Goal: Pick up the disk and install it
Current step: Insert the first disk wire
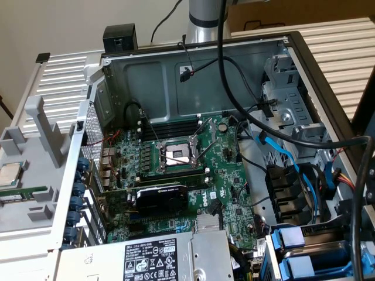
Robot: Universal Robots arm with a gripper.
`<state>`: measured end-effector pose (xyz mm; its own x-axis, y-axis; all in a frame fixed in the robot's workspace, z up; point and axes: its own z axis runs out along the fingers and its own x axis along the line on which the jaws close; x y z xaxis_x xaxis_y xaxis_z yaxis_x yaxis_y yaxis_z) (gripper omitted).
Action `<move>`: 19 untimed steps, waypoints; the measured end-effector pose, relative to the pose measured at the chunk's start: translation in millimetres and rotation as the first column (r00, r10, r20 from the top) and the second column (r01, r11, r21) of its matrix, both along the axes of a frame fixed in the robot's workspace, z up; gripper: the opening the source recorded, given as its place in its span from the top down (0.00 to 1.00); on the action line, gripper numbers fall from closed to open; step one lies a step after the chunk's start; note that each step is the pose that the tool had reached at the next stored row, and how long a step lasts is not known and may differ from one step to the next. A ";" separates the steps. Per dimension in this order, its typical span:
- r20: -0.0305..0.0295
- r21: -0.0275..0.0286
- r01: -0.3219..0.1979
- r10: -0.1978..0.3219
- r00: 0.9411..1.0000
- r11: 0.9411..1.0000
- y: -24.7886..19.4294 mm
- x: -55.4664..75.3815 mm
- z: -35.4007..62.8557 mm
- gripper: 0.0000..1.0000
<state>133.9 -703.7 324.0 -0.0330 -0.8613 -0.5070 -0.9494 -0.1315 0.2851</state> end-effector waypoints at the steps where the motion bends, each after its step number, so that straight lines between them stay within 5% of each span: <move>1: 0.000 0.001 0.000 0.000 1.000 1.000 -0.5 0.0 -0.1 0.66; 19: 0.000 0.001 -0.004 0.004 1.000 1.000 4.7 -1.8 -0.1 0.66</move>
<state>132.0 -699.0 323.9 -0.0299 -0.8611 -0.5076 -0.9490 -0.1350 0.2849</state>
